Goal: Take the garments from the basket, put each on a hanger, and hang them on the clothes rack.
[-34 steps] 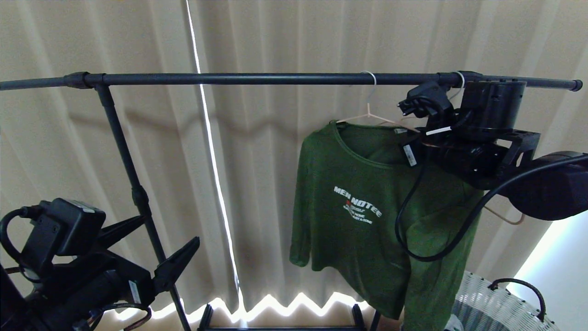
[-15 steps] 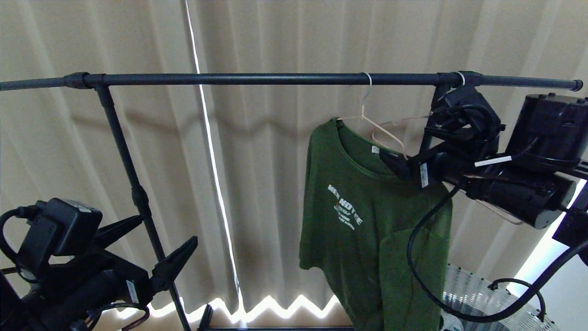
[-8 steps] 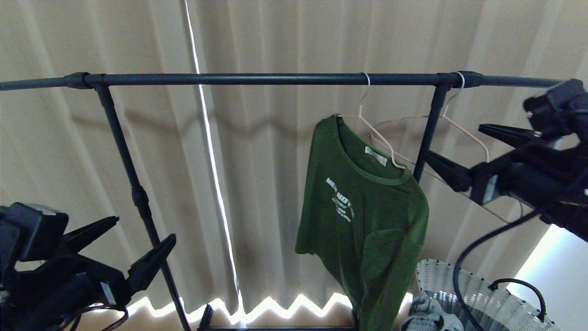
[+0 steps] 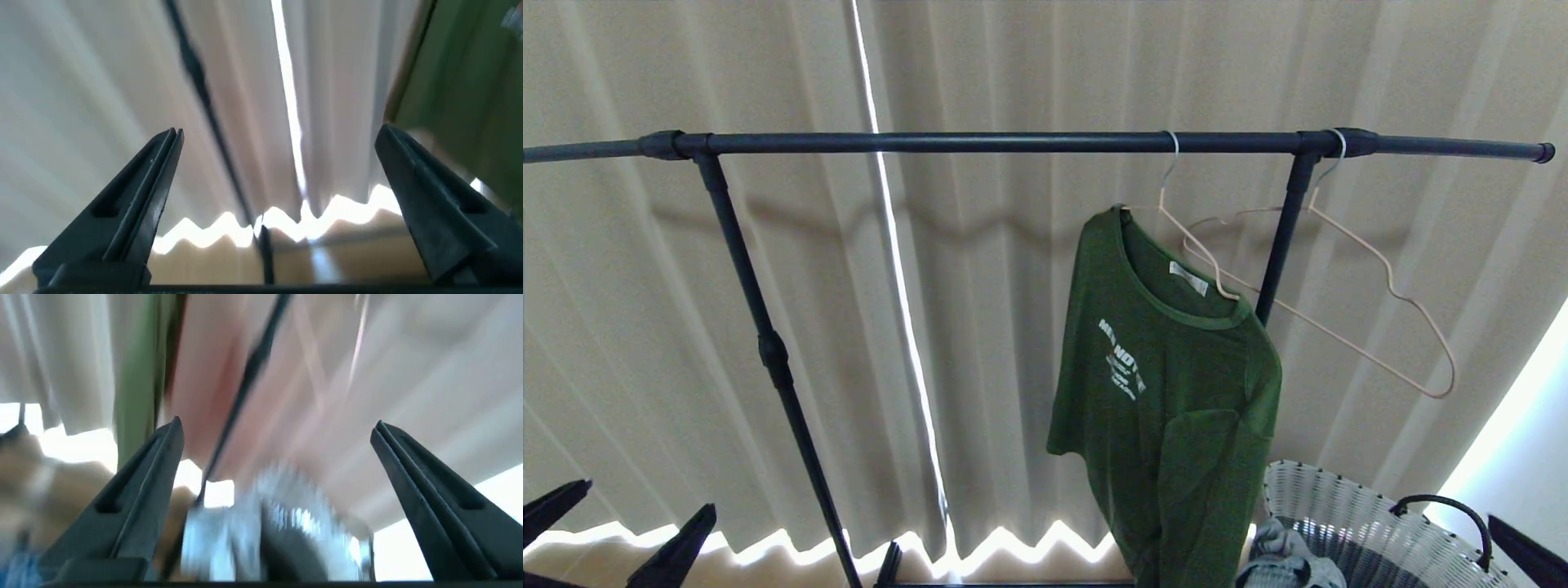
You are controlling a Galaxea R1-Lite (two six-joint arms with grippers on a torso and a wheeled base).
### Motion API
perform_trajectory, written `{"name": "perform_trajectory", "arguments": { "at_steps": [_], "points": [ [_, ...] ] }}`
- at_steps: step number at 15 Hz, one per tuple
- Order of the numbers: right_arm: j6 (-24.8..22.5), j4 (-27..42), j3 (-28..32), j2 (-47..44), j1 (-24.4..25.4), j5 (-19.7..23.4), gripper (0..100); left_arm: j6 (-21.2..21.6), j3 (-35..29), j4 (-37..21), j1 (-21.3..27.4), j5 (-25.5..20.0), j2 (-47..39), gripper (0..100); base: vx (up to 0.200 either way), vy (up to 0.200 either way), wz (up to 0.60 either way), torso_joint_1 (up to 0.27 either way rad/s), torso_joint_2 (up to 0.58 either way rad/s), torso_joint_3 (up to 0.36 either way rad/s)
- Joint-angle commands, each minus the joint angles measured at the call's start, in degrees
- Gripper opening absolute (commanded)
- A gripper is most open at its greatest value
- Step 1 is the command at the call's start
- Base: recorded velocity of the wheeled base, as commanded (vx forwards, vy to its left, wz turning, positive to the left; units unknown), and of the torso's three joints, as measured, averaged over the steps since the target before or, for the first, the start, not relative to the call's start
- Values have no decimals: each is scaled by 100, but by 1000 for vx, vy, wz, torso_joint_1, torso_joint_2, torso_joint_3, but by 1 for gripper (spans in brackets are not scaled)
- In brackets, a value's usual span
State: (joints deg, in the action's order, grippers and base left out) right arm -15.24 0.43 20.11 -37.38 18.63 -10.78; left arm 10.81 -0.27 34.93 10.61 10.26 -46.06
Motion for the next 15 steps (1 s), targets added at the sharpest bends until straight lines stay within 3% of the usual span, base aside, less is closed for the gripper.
{"name": "perform_trajectory", "arguments": {
  "at_steps": [1,4,6,11,13,14,15],
  "points": [
    [21,863,-227,1391,-360,-100,100,-18,27,-1612,-138,19,1802,100,0,0,0,0,0,0],
    [21,1408,-535,1989,-1239,-100,100,-44,-70,-3361,-331,11,3498,100,0,0,0,0,0,0],
    [21,1592,-719,2419,-1599,-100,100,-44,-325,-3950,-419,2,4052,100,0,0,0,0,0,0],
    [293,1812,-974,3738,-1810,-3,100,-501,-184,-3914,-419,11,4061,100,0,0,0,0,0,0],
    [944,1724,-1089,3738,-1810,14,100,-519,-184,-3914,-428,11,4061,100,0,0,0,0,0,0],
    [1330,1487,-1229,3738,-1810,278,100,-519,-184,-3914,-428,-33,4061,100,0,0,0,0,0,0],
    [1383,1355,-1291,3738,-1810,515,100,-510,-184,-3914,-419,-42,4061,100,0,0,0,0,0,0]
  ]
}}
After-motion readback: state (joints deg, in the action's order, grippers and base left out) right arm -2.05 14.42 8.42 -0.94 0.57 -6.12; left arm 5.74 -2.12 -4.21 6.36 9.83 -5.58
